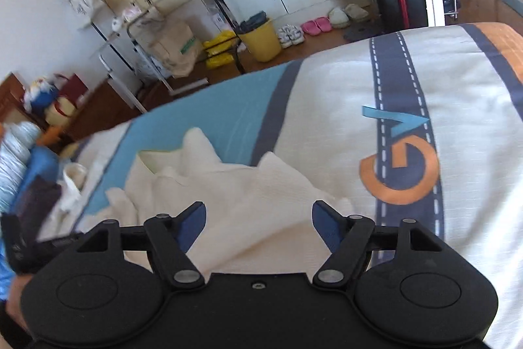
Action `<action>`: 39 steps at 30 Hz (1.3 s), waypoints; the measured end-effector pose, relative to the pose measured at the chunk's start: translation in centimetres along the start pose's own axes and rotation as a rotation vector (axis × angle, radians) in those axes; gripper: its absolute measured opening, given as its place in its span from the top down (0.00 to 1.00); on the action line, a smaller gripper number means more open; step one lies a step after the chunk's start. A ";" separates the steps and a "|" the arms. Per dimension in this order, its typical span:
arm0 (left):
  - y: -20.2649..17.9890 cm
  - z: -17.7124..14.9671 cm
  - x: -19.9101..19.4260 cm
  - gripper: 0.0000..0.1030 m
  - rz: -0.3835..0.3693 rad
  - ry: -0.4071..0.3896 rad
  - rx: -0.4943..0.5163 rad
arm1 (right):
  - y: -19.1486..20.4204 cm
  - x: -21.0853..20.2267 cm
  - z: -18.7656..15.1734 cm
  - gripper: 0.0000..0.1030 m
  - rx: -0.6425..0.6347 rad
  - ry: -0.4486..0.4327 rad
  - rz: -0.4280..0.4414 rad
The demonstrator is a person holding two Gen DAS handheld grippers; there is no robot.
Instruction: Fold clothes
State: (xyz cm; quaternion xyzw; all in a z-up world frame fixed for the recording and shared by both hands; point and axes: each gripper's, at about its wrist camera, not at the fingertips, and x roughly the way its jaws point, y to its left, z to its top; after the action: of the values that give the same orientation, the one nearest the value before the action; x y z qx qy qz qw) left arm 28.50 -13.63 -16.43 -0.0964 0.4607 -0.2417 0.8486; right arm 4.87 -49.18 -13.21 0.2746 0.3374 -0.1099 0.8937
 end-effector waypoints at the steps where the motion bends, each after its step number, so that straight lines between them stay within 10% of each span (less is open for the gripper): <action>1: 0.0 0.1 -0.2 0.39 -0.014 -0.024 0.006 | 0.2 0.3 0.0 0.26 -0.034 -0.010 -0.007; 7: -0.4 0.1 0.0 0.37 -0.052 -0.060 0.038 | 2.5 4.1 -1.1 0.27 -0.161 0.070 0.064; 18: -1.6 -0.7 1.8 0.37 0.060 0.018 0.166 | 4.3 8.0 -2.5 0.26 -0.120 0.071 -0.151; 20: -1.9 -0.7 1.7 0.37 0.069 0.020 0.174 | 5.2 8.4 -2.9 0.62 -0.209 0.050 -0.216; 23: -1.5 -0.7 1.7 0.37 0.060 0.020 0.173 | 4.9 7.8 -2.5 0.90 -0.187 0.051 -0.239; 35: -1.5 -0.1 0.7 0.46 0.123 -0.064 0.254 | 1.7 4.8 0.5 0.95 -0.070 -0.106 -0.162; 39: -1.1 0.5 -0.8 0.68 0.111 -0.182 0.234 | 1.2 4.8 1.3 0.95 -0.051 -0.159 -0.141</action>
State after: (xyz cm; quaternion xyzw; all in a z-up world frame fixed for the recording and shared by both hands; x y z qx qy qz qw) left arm 28.19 -14.20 -15.19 0.0074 0.3554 -0.2366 0.9043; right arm 9.65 -48.93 -15.10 0.2177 0.2866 -0.1851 0.9144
